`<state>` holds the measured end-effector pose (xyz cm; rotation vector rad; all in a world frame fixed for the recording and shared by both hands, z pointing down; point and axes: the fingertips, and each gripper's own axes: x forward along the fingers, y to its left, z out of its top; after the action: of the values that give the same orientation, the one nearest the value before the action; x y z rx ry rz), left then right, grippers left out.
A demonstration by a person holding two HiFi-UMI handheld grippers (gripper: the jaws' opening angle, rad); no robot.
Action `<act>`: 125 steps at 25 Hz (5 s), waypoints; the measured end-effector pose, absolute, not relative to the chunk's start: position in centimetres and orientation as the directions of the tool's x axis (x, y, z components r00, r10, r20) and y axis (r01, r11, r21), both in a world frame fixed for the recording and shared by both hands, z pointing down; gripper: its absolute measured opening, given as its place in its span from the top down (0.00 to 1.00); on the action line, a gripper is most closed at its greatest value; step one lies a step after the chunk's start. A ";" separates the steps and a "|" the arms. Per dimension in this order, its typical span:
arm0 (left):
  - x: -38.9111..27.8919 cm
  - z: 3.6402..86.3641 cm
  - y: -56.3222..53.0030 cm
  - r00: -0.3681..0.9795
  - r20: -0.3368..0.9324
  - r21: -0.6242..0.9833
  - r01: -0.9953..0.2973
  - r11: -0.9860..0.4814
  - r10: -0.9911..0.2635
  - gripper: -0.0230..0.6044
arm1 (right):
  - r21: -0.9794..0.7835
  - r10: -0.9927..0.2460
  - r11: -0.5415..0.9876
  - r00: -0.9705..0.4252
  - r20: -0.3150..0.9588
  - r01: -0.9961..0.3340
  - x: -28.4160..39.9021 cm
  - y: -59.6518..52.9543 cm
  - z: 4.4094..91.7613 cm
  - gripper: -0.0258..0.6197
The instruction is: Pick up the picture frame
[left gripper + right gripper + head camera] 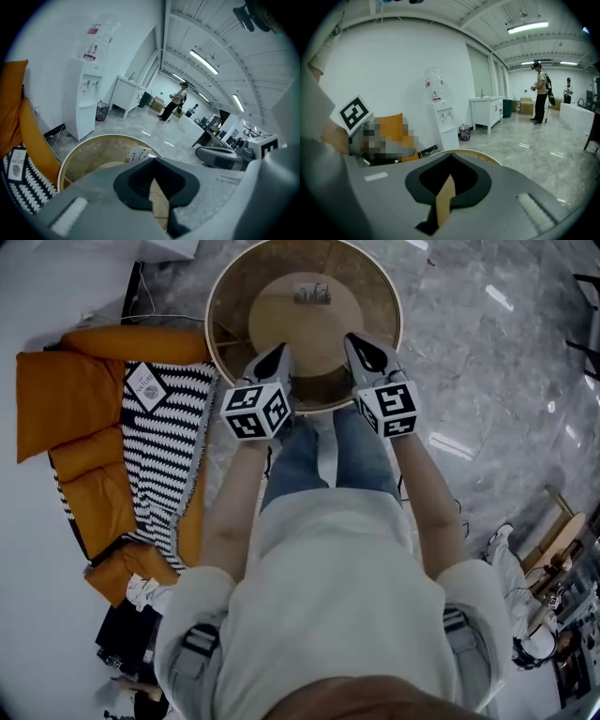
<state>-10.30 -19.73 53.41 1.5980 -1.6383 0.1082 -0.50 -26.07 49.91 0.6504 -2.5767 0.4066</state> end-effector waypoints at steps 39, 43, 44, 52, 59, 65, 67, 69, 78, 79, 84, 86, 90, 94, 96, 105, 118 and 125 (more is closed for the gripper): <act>-13.0 78.4 -32.8 0.250 0.680 0.265 -0.960 -0.087 -0.689 0.61 | -0.204 -0.216 0.882 -0.749 0.626 -0.425 -6.8 -35.9 76.9 0.64; -12.7 78.7 -33.2 0.264 0.670 0.276 -0.956 -0.096 -0.694 0.61 | -0.199 -0.211 0.887 -0.749 0.628 -0.416 -7.1 -35.9 77.5 0.65; -12.6 78.7 -33.3 0.266 0.668 0.277 -0.956 -0.100 -0.695 0.61 | -0.192 -0.212 0.890 -0.749 0.628 -0.414 -7.2 -35.9 77.6 0.66; -12.9 78.8 -33.4 0.230 0.671 0.253 -0.965 -0.073 -0.705 0.68 | -0.177 -0.217 0.894 -0.743 0.633 -0.412 -7.4 -36.2 77.8 0.73; -13.0 77.9 -33.0 0.221 0.668 0.249 -0.966 -0.066 -0.711 0.68 | -0.168 -0.229 0.892 -0.740 0.632 -0.419 -7.5 -35.7 77.1 0.74; -12.8 76.4 -32.6 0.207 0.661 0.241 -0.969 -0.056 -0.721 0.68 | -0.158 -0.247 0.889 -0.741 0.625 -0.429 -7.3 -35.3 75.6 0.74; -12.6 75.6 -32.2 0.207 0.659 0.241 -0.969 -0.058 -0.723 0.68 | -0.157 -0.252 0.887 -0.740 0.623 -0.435 -7.1 -34.9 74.8 0.74; -12.5 74.7 -31.8 0.209 0.656 0.241 -0.968 -0.061 -0.725 0.68 | -0.154 -0.261 0.884 -0.739 0.621 -0.441 -6.9 -34.5 73.9 0.74; -12.0 69.9 -29.5 0.217 0.631 0.243 -0.967 -0.076 -0.745 0.68 | -0.121 -0.303 0.881 -0.743 0.596 -0.457 -6.4 -32.1 68.9 0.74; -12.0 69.1 -29.3 0.216 0.626 0.242 -0.967 -0.078 -0.749 0.68 | -0.116 -0.307 0.882 -0.744 0.593 -0.456 -6.4 -31.9 68.1 0.74; -11.8 65.4 -27.9 0.222 0.603 0.240 -0.966 -0.091 -0.766 0.68 | -0.082 -0.338 0.881 -0.741 0.580 -0.466 -6.1 -30.4 64.3 0.74; -11.4 63.9 -27.1 0.231 0.598 0.239 -0.965 -0.105 -0.767 0.68 | -0.071 -0.351 0.878 -0.737 0.578 -0.474 -5.8 -29.6 62.8 0.74; -10.7 61.0 -25.4 0.253 0.581 0.260 -0.958 -0.118 -0.774 0.68 | -0.053 -0.383 0.865 -0.726 0.570 -0.499 -5.1 -27.8 59.7 0.74; -10.1 58.2 -23.5 0.265 0.566 0.275 -0.953 -0.124 -0.781 0.68 | -0.044 -0.415 0.850 -0.717 0.560 -0.526 -4.4 -25.8 56.7 0.74; -9.9 56.8 -22.6 0.273 0.558 0.286 -0.950 -0.127 -0.784 0.68 | -0.036 -0.430 0.843 -0.713 0.554 -0.537 -4.1 -24.7 55.2 0.74; -9.1 51.2 -17.7 0.294 0.524 0.308 -0.940 -0.144 -0.799 0.68 | -0.014 -0.480 0.821 -0.702 0.526 -0.571 -3.2 -19.7 49.5 0.74; -8.3 44.6 -11.7 0.302 0.494 0.307 -0.938 -0.161 -0.816 0.68 | -0.002 -0.498 0.823 -0.722 0.481 -0.568 -2.3 -13.7 43.1 0.74; -7.4 41.1 -9.3 0.291 0.470 0.295 -0.942 -0.162 -0.833 0.68 | -0.005 -0.501 0.828 -0.745 0.441 -0.560 -1.3 -11.2 39.7 0.75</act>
<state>-7.35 -9.29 41.13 2.0342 -1.5800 0.2678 -1.26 -11.24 39.71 0.7893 -2.5817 0.1898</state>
